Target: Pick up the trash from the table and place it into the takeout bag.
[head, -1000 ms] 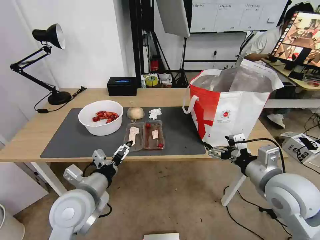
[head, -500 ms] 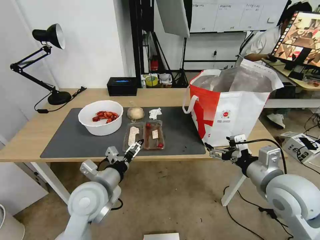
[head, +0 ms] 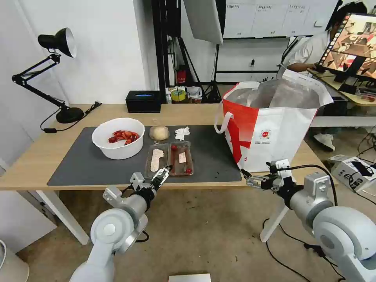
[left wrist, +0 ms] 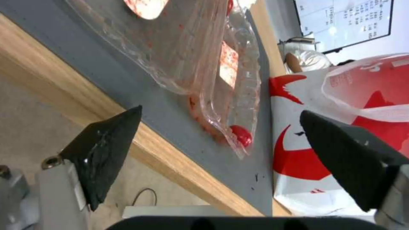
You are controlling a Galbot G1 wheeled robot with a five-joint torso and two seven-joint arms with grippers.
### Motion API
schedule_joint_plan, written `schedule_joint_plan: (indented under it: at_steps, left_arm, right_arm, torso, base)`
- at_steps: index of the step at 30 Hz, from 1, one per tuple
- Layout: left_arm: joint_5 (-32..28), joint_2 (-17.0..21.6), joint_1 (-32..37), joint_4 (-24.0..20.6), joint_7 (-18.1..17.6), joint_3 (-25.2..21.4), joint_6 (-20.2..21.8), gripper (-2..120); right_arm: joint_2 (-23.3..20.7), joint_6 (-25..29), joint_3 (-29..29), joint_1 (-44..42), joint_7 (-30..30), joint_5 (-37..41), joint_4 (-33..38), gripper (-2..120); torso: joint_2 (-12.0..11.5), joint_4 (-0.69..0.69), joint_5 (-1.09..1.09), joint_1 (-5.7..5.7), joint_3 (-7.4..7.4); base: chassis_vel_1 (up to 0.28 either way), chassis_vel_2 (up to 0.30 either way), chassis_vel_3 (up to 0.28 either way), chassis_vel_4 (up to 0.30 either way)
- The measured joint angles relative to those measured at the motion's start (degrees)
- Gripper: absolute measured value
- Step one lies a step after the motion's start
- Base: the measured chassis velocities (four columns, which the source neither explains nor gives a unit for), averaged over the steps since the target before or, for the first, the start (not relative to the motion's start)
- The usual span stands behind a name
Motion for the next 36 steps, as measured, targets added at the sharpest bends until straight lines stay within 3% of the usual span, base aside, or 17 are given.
schedule_joint_plan:
  at_steps: [20, 36]
  left_arm:
    - [-1.1, -0.4, -3.7, 3.8, 0.3, -1.1, -1.6, 100]
    - [-1.8, 0.2, -3.5, 1.3, 5.9, -3.1, -4.9, 100]
  right_arm:
    - [0.6, 0.0, 0.0, -0.6, -0.1, -1.0, -0.2, 100]
    - [0.5, 0.0, -0.2, -0.4, -0.1, -1.1, -0.4, 100]
  torso:
    - [0.0, 0.0, 0.0, 0.0, 0.0]
    - [0.0, 0.0, 0.0, 0.0, 0.0]
  base:
    - [0.0, 0.0, 0.0, 0.0]
    - [0.0, 0.0, 0.0, 0.0]
